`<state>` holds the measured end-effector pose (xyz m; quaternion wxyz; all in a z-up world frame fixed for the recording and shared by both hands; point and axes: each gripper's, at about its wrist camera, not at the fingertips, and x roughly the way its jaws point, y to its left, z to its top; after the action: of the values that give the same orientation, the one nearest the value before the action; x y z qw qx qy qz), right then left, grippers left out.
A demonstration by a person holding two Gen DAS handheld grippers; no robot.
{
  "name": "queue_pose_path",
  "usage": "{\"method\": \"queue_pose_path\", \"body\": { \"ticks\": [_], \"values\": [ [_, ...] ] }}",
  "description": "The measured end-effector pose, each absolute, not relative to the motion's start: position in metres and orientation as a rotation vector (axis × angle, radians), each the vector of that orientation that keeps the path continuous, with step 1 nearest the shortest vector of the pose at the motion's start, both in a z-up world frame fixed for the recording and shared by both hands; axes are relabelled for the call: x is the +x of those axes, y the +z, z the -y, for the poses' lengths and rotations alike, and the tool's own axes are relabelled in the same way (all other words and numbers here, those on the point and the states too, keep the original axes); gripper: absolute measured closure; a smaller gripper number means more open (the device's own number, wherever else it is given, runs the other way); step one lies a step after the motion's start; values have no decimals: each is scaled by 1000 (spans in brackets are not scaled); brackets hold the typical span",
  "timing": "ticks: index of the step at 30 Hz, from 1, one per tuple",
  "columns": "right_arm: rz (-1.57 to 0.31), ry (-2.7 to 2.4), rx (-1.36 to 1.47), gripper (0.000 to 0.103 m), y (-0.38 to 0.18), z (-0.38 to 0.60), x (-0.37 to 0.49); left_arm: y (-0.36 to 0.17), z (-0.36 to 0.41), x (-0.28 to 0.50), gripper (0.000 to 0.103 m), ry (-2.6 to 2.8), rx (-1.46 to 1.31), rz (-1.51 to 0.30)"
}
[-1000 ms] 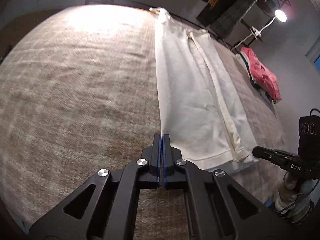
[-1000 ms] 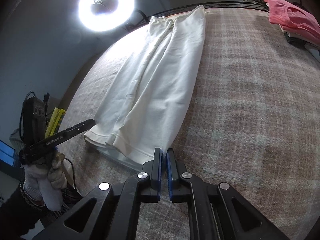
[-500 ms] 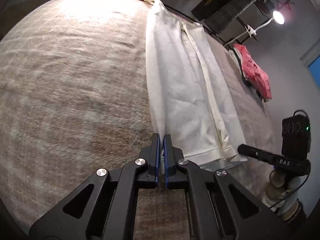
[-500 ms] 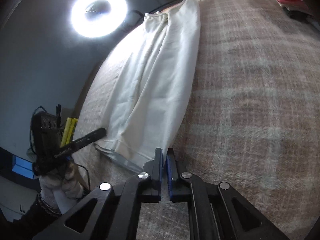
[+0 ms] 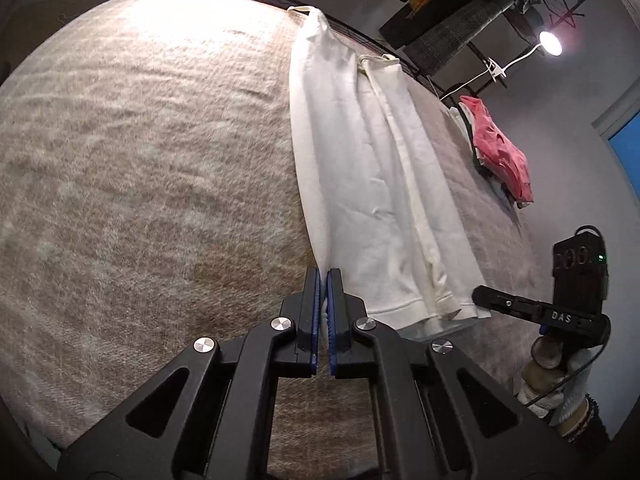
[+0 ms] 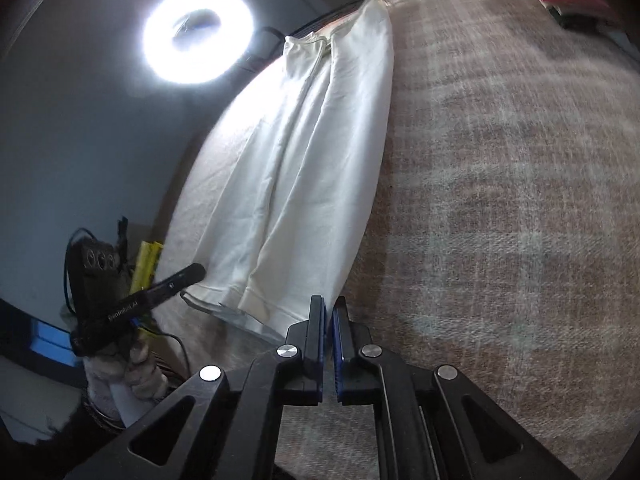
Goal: Fold small clothes
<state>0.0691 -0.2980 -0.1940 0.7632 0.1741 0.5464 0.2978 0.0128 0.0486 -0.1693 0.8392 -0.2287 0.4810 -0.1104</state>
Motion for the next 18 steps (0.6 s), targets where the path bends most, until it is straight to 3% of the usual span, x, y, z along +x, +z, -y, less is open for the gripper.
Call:
{"method": "queue_pose_path", "body": {
  "ticks": [18],
  "values": [
    [-1099, 675, 594, 102, -169, 315, 133, -138, -52, 92, 102, -255, -548, -974]
  ]
}}
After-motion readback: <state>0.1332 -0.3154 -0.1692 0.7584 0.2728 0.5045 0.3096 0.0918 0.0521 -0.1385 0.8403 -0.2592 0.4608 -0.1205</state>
